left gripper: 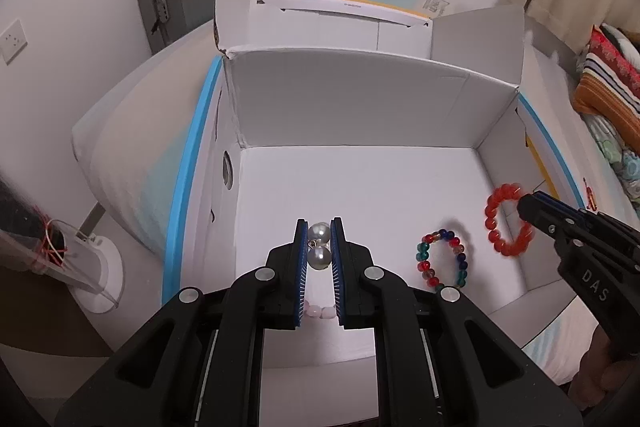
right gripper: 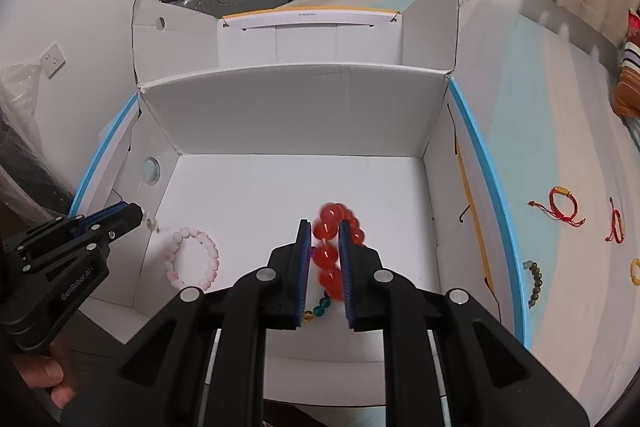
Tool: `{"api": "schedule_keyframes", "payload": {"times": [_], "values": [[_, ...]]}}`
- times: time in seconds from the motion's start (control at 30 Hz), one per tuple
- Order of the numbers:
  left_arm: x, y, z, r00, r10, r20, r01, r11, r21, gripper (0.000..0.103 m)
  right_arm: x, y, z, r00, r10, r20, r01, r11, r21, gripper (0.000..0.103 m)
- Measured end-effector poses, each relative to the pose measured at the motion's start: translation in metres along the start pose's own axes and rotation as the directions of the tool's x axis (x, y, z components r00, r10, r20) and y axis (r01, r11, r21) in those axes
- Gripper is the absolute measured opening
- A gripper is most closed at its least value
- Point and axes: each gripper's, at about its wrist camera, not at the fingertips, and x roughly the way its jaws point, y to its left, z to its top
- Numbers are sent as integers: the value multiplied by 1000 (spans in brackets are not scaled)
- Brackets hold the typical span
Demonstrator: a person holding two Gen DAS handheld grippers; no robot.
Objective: Organize jewelry
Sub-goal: 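Open both tools to release the earrings and red bracelet into the box, then move both tools back toward the remaining bracelets on the bed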
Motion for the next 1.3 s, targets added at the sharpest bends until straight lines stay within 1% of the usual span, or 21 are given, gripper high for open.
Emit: {"api": "schedule_keyframes", "payload": {"times": [0.07,0.13,0.17,0.2,0.23,0.27,0.33,0.37,0.43,0.57,0.63,0.7,0.73,0.83,0.93,1.13,1.3], "values": [[0,0,1,1000,14,0,-14,1000,-7,13,-4,1,1,1000,-16,15,16,1000,-6,36],[-2,1,1,1000,24,3,-24,1000,-16,15,-12,0,2,999,-27,41,27,1000,-8,46],[-2,1,1,1000,23,4,-23,1000,-18,19,-14,0,2,998,-32,48,33,999,-10,52],[-4,0,1,1000,25,6,-24,1000,-18,28,-17,-1,3,998,-37,54,38,999,-11,56],[-6,-1,1,1000,26,11,-26,1000,-14,34,-21,-2,3,997,-41,64,41,999,-9,64],[-8,-3,1,999,29,18,-29,1000,-8,36,-24,-2,3,996,-44,74,45,999,-7,71],[-11,-7,1,999,34,29,-34,999,-2,47,-31,-6,2,994,-56,95,56,998,1,79],[-13,-10,1,999,32,37,-32,999,1,49,-33,-8,2,993,-59,101,58,998,5,81],[-17,-14,2,998,33,47,-33,999,6,58,-36,-12,1,992,-65,109,63,998,15,85],[-24,-27,2,997,26,67,-28,999,28,66,-44,-23,-2,991,-61,117,57,998,38,90],[-27,-33,2,997,27,79,-30,999,36,75,-48,-29,-4,990,-62,123,56,997,48,91],[-30,-40,2,996,27,89,-32,998,46,78,-53,-36,-6,989,-67,132,60,996,62,93],[-31,-44,2,996,24,91,-29,998,53,81,-55,-39,-7,988,-70,135,61,996,68,95],[-35,-57,2,994,20,105,-28,997,75,89,-61,-52,-10,986,-80,144,67,993,94,96],[-38,-72,1,993,10,117,-21,995,95,94,-68,-68,-14,985,-88,147,70,989,128,96],[-42,-106,-3,992,-17,123,-1,989,145,97,-81,-100,-23,983,-110,147,84,981,172,96],[-42,-143,-8,991,-62,117,38,980,196,97,-92,-133,-31,978,-145,147,113,972,206,96]]}}
